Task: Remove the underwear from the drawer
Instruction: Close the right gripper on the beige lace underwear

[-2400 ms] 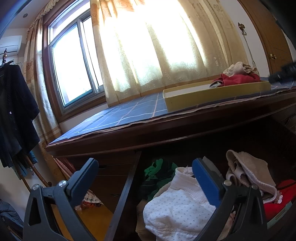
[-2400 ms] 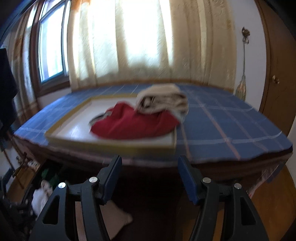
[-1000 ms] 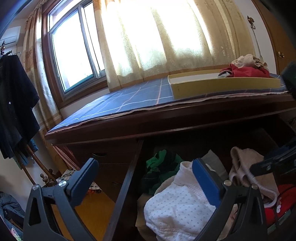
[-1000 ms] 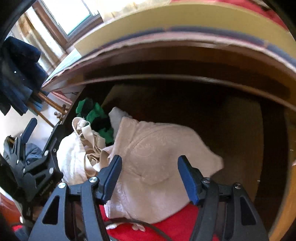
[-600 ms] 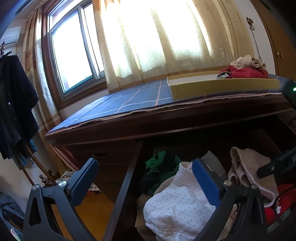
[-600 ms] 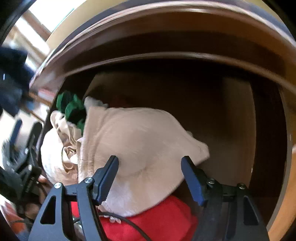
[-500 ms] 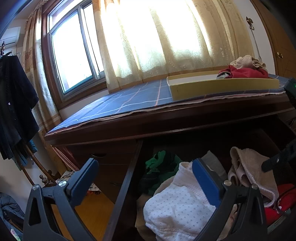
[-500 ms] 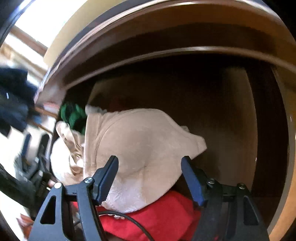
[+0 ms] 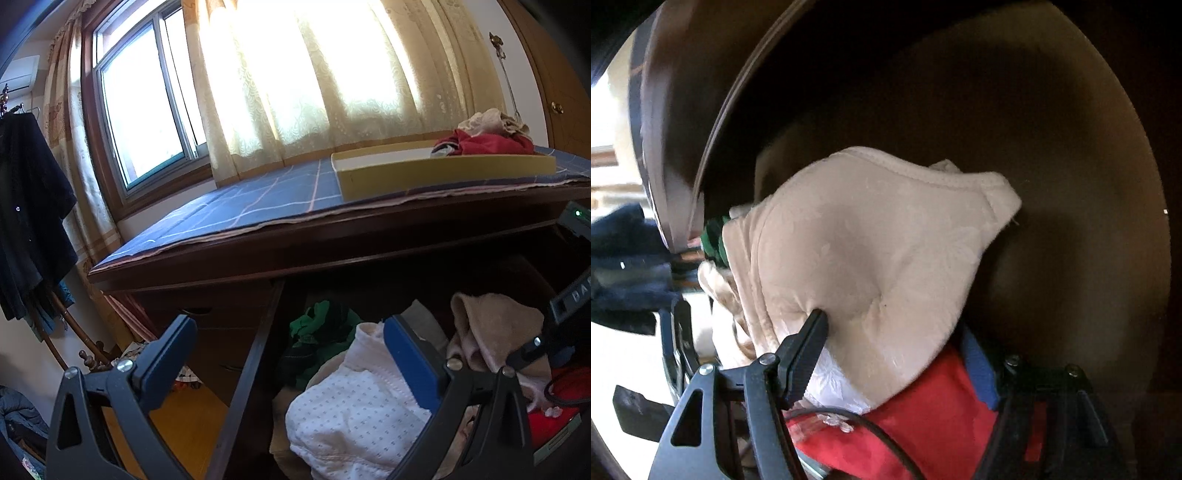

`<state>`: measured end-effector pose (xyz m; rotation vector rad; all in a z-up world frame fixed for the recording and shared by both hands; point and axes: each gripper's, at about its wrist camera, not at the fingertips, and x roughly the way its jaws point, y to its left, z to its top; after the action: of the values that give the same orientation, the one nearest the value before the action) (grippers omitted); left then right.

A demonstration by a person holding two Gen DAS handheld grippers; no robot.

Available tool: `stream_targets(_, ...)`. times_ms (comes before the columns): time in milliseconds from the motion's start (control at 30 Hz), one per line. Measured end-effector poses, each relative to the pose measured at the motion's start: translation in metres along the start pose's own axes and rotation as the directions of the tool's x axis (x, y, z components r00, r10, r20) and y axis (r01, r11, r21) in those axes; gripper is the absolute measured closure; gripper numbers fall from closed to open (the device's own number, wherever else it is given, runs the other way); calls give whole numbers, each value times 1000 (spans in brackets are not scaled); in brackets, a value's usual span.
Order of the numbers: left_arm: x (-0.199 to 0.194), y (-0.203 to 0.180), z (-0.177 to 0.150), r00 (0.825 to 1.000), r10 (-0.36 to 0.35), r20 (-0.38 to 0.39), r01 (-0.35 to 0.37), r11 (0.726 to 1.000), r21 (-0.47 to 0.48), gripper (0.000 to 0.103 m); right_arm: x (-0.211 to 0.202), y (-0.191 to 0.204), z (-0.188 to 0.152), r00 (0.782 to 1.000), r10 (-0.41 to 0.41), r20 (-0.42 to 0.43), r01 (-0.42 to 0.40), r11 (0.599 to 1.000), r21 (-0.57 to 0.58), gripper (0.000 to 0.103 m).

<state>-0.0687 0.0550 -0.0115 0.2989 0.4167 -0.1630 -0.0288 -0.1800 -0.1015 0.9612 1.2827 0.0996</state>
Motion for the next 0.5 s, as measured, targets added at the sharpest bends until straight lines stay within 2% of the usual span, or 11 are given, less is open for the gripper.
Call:
stream_targets(67,0,0,0,1000,0,3,0,1000,-1,0,4,0,0,999,33,10,-33,999,26,31)
stream_targets(133,1,0,0,1000,-2,-2,2,1000,-2,0,0,0,0,991,122,55,-126,990,67,31)
stream_targets(167,2,1,0,1000,-4,-1,4,1000,-4,0,-4,1,-1,989,130,71,-135,989,63,31)
stream_targets(233,3,1,0,1000,-5,-4,5,1000,-6,0,-6,9,-1,989,104,106,-107,994,22,31)
stream_targets(333,2,1,-1,1000,-4,2,4,1000,-6,0,-11,13,-5,988,80,131,-80,997,-4,37)
stream_targets(400,3,2,-1,1000,-5,1,5,1000,-8,0,-14,17,-7,984,56,169,-53,998,-26,53)
stream_targets(467,3,2,-1,1000,-6,0,6,1000,-11,0,-18,19,-5,979,35,202,-26,999,-48,62)
stream_targets(500,3,3,-1,1000,-7,0,7,1000,-12,0,-17,21,-3,979,36,199,-26,998,-53,62)
